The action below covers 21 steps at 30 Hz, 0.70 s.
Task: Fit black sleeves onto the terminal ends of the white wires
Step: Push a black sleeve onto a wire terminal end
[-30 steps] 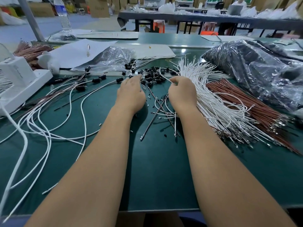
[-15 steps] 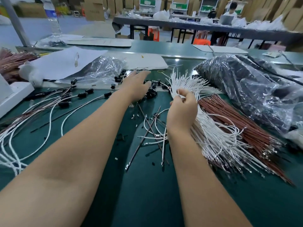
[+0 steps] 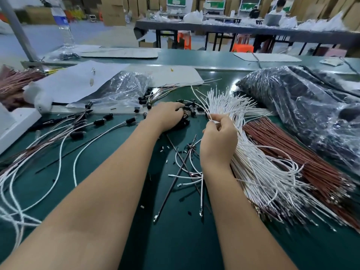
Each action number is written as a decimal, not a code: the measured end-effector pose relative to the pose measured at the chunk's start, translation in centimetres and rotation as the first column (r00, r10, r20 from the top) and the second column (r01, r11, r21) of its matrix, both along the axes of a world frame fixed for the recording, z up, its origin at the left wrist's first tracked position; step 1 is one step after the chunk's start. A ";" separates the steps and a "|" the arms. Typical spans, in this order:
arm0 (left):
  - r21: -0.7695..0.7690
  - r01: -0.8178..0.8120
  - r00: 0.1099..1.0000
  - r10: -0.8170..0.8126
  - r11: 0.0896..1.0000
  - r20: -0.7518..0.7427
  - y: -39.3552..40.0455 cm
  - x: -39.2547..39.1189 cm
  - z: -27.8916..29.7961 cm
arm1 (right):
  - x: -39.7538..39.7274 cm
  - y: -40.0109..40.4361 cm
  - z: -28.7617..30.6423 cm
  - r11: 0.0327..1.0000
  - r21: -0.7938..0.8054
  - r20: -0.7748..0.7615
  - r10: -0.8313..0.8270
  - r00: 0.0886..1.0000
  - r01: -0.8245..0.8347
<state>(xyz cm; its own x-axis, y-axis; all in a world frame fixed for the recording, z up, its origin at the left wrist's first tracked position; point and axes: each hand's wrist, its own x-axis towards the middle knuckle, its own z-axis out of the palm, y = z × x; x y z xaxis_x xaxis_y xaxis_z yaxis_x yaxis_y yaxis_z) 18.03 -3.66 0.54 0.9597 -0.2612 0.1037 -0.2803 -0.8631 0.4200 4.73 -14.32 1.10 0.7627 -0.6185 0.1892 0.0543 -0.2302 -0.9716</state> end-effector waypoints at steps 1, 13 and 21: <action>-0.028 -0.005 1.000 0.006 1.000 0.015 0.3 -0.6 -0.1 | -0.1 0.0 0.1 1.000 0.001 -0.001 0.003 1.000 -0.003; -0.359 -0.214 0.915 0.315 0.909 0.253 -0.2 -9.7 2.5 | -1.8 -0.1 0.5 0.972 -0.233 0.006 0.041 0.999 -0.038; -0.335 0.001 0.985 0.056 0.942 0.161 0.4 -13.8 3.0 | -2.4 -1.5 1.4 0.971 -0.136 0.180 -0.170 0.969 0.196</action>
<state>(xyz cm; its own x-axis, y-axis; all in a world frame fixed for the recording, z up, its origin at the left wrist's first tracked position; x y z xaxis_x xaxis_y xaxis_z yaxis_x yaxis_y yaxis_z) 4.22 -3.24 3.52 0.9275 -0.1583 0.3386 -0.3492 -0.6901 0.6339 2.34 -15.86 2.52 0.5893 -0.6989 0.4052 0.1546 -0.3948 -0.9057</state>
